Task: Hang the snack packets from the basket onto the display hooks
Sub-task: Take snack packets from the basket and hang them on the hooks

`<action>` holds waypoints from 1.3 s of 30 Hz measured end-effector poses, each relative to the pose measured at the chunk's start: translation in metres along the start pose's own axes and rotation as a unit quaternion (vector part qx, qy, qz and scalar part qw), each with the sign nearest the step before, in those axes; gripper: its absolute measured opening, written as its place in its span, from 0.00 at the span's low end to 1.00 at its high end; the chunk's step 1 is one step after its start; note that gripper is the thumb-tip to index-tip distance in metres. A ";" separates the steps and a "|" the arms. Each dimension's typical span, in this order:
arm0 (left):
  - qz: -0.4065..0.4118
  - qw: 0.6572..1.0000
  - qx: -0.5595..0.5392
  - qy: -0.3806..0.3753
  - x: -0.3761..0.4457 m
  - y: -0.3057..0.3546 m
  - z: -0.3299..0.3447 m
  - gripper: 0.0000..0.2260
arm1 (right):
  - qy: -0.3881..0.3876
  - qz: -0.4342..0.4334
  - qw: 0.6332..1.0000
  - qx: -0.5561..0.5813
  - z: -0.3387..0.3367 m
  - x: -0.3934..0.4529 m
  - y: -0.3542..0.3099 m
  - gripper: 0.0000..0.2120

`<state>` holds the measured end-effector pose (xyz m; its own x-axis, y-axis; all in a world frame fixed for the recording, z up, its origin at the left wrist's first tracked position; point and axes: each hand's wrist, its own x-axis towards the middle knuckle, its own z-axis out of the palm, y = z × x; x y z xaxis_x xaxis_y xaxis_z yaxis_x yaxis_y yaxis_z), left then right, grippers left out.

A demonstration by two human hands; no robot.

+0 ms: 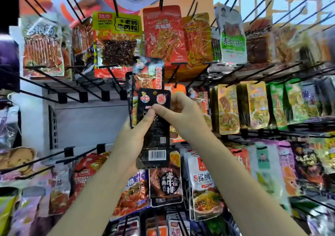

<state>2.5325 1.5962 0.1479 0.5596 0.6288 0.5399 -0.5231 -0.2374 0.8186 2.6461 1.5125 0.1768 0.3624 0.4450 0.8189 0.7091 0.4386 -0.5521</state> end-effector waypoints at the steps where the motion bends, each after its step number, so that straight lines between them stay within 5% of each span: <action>1: -0.001 1.000 0.000 0.001 -0.001 0.001 0.006 0.28 | 0.001 0.002 1.000 0.011 -0.002 0.000 0.002 0.15; 6: 0.013 1.000 -0.019 0.012 -0.001 -0.002 0.017 0.31 | 0.049 -0.038 0.998 -0.020 -0.021 0.001 0.012 0.16; 10: 0.038 0.997 -0.016 0.066 -0.003 -0.003 0.014 0.42 | 0.103 -0.057 0.992 -0.037 -0.041 0.001 0.008 0.18; 14: 0.060 0.994 0.004 0.088 -0.009 -0.004 0.012 0.41 | 0.152 -0.083 0.985 -0.018 -0.047 0.002 0.003 0.17; 18: 0.044 0.997 0.044 0.049 -0.008 -0.011 0.010 0.14 | 0.127 -0.111 0.985 -0.019 -0.028 0.000 -0.001 0.19; 25: 0.017 0.999 -0.023 -0.041 -0.016 -0.011 0.020 0.15 | 0.109 -0.124 0.986 -0.029 -0.001 -0.002 0.002 0.17; 28: 0.006 0.997 -0.064 -0.053 -0.017 -0.006 0.020 0.26 | 0.097 -0.110 0.988 -0.044 0.001 0.001 0.009 0.12; 31: 0.003 0.997 -0.061 -0.051 -0.013 -0.006 0.015 0.20 | 0.100 -0.135 0.981 -0.095 0.000 0.000 0.014 0.05; 35: -0.001 0.999 -0.040 -0.030 -0.008 -0.011 0.013 0.18 | 0.151 -0.081 0.983 -0.069 -0.003 -0.001 0.022 0.28; 39: -0.010 0.998 -0.060 -0.032 -0.006 -0.008 0.020 0.11 | 0.102 -0.011 0.995 0.007 -0.010 0.005 0.029 0.30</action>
<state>2.5465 1.5791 0.1422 0.6088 0.5835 0.5374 -0.5816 -0.1323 0.8026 2.6747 1.5194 0.1669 0.4629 0.2690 0.8446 0.7096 0.4585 -0.5350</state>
